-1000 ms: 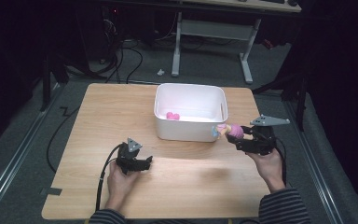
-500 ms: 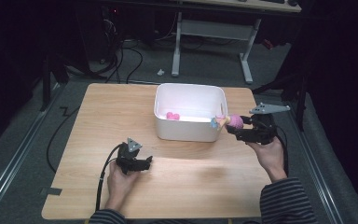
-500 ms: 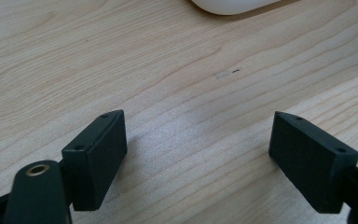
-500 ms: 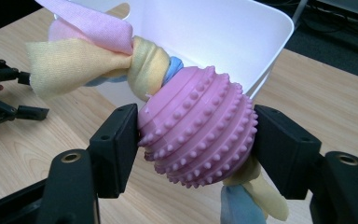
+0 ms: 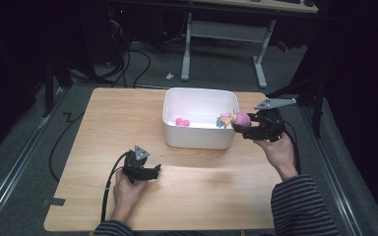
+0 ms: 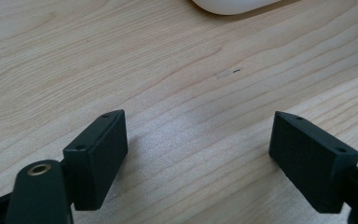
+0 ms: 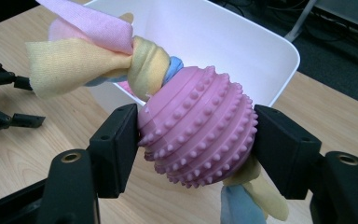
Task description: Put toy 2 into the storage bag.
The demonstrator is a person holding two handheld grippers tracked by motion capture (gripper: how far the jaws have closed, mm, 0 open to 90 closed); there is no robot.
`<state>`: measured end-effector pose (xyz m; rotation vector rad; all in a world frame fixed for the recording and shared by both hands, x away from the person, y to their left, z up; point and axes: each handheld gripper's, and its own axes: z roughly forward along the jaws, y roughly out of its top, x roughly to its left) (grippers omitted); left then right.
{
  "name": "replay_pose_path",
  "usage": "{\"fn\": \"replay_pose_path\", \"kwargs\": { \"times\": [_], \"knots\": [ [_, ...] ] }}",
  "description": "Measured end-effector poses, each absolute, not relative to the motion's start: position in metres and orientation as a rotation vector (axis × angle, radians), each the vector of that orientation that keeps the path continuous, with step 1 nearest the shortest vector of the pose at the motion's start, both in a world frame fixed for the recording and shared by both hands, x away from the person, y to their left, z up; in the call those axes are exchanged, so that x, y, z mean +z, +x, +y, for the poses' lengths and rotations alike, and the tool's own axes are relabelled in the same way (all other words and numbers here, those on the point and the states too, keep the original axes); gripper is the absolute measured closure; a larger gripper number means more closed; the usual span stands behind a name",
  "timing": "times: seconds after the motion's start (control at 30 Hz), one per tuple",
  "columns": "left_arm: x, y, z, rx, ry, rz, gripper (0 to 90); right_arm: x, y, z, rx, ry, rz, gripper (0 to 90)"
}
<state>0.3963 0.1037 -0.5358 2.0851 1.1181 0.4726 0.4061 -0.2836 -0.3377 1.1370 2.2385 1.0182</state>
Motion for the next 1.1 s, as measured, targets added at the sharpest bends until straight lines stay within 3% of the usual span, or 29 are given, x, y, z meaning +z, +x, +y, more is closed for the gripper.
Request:
{"fn": "replay_pose_path", "kwargs": {
  "times": [1.1],
  "knots": [
    [-0.536,0.396,0.104,0.471,2.084,1.118,19.6,-0.331,0.463,-0.240,0.987,1.094,2.264,33.9]
  ]
}}
